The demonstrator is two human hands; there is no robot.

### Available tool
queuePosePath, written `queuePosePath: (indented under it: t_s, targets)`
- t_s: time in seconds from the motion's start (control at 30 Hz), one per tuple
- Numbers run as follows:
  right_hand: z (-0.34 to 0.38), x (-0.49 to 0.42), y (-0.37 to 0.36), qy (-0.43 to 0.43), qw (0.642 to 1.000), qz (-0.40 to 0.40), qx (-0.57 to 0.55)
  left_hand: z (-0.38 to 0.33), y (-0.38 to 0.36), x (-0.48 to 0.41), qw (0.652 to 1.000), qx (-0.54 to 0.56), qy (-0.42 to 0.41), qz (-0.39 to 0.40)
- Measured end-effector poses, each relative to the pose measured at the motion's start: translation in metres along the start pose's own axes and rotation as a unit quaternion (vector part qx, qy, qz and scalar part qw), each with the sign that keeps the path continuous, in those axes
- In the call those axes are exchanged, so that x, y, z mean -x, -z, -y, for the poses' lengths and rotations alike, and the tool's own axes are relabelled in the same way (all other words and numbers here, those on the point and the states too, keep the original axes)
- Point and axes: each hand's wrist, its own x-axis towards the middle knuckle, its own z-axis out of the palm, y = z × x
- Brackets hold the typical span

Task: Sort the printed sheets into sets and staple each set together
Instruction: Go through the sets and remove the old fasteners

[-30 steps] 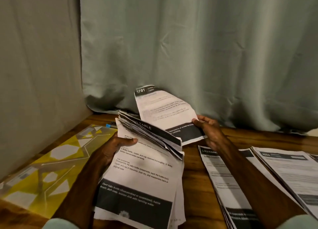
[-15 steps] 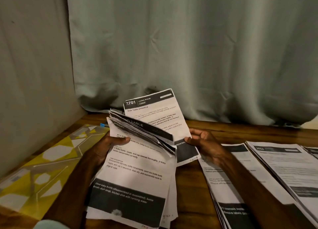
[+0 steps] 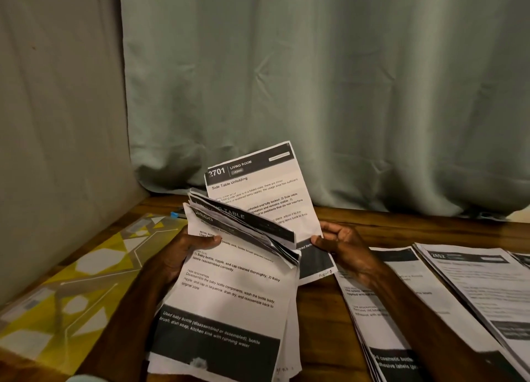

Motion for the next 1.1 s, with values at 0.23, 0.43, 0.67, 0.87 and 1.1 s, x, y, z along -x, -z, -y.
queuePosePath:
  t_s: [0.23, 0.43, 0.67, 0.87, 1.1]
  targets:
    - [-0.001, 0.001, 0.0, 0.011, 1.0, -0.005, 0.007, 0.0, 0.002, -0.001, 1.0, -0.01, 0.005, 0.002]
    - [-0.003, 0.001, 0.001, 0.011, 1.0, -0.007, -0.006, 0.002, 0.001, -0.001, 1.0, -0.02, -0.023, 0.0]
    - [-0.007, 0.0, 0.0, 0.006, 1.0, -0.014, -0.009, 0.003, -0.002, 0.001, 0.999, -0.033, -0.03, 0.002]
    - [-0.008, 0.001, 0.002, 0.006, 1.0, -0.014, -0.013, 0.003, -0.003, 0.002, 0.999, -0.026, -0.029, -0.006]
    - [-0.012, -0.001, 0.003, 0.003, 1.0, -0.021, -0.001, 0.001, -0.004, 0.0, 0.999, -0.041, -0.024, -0.014]
